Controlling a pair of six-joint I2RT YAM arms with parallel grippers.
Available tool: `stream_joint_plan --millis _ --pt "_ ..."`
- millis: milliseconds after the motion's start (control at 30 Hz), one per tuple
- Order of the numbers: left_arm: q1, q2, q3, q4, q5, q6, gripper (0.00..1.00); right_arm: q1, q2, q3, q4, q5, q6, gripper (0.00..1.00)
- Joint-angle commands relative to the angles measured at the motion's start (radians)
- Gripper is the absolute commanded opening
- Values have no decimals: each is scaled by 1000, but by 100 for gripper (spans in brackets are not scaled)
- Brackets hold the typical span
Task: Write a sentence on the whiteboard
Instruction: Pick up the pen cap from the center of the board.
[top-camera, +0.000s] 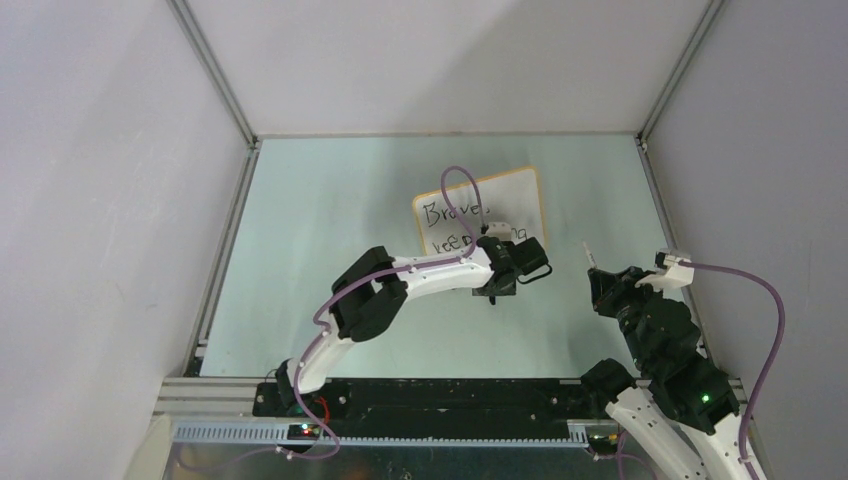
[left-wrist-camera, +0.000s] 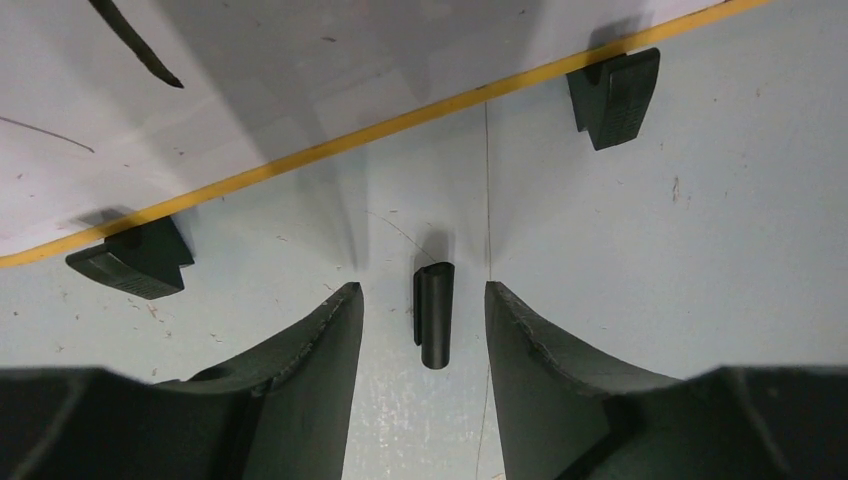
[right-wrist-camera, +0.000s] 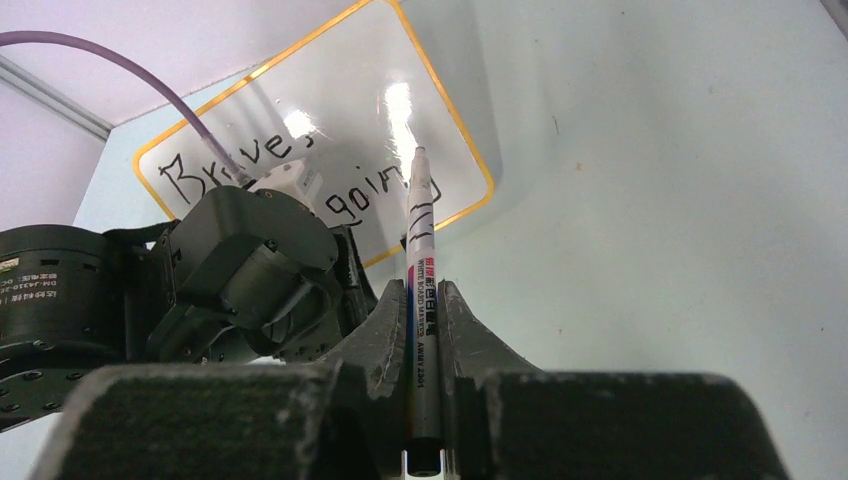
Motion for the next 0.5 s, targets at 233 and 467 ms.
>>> stream_joint_plan --millis 233,467 --pt "-1 12 -3 49 18 18 45 3 -12 34 28 0 1 0" --pt "0 4 -54 83 37 -3 36 4 -19 34 25 1 5 0"
